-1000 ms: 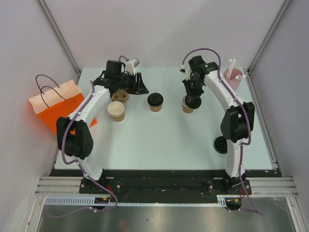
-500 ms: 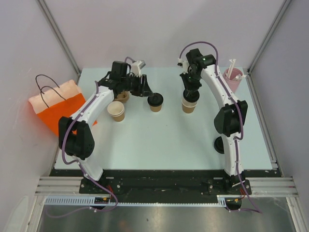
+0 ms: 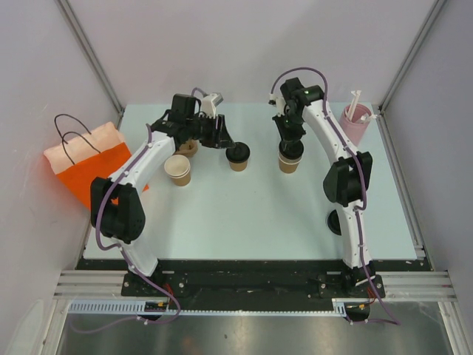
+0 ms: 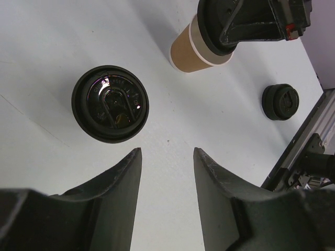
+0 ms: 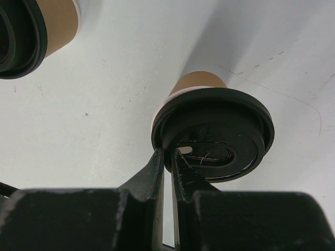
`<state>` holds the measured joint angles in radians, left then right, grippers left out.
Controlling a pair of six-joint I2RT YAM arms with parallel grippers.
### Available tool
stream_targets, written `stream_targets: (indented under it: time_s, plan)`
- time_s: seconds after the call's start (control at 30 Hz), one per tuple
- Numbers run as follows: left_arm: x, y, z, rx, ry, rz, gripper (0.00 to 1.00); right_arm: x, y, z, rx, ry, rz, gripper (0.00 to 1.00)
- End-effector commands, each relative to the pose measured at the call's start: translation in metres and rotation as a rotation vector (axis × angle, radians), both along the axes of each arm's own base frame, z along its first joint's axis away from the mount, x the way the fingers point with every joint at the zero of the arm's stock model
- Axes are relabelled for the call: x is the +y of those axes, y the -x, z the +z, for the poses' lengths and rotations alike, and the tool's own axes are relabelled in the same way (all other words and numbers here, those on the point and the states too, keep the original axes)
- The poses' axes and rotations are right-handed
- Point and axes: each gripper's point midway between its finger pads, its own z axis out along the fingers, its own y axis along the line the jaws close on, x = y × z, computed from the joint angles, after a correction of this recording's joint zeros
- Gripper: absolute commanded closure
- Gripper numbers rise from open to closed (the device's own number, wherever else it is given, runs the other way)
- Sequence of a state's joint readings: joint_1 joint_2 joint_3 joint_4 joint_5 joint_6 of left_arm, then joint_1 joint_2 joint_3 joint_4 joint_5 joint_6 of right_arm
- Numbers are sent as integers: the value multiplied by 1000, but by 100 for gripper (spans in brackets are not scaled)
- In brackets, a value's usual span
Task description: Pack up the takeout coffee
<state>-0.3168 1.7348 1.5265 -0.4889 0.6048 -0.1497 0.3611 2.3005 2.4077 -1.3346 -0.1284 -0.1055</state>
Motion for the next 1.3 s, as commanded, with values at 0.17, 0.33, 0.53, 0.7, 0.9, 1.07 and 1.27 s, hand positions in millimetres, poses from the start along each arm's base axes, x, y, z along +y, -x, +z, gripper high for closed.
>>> stream_targets:
  time_s: [0.17, 0.33, 0.53, 0.7, 0.9, 1.07, 1.27]
  plan:
    - [-1, -7, 10, -40, -2, 0, 51, 0, 22, -16, 114, 28, 26, 100]
    - [-1, -8, 8, -35, -3, -1, 51, -1, 25, -26, 145, 35, 30, 100]
    - [-1, -9, 7, -41, -6, -1, 51, -3, 24, -5, 91, 35, 20, 100]
    - [-1, -8, 8, -40, -4, -4, 51, -7, 27, 20, 36, 28, 9, 100]
    - [0, -8, 9, -46, -6, -3, 51, -9, 35, 23, 47, 35, 12, 100]
    - [0, -7, 9, -50, -11, -4, 51, -7, 39, 14, 84, 28, 19, 100]
    - [0, -8, 11, -54, -9, -3, 51, -5, 35, -1, 110, 31, 28, 100]
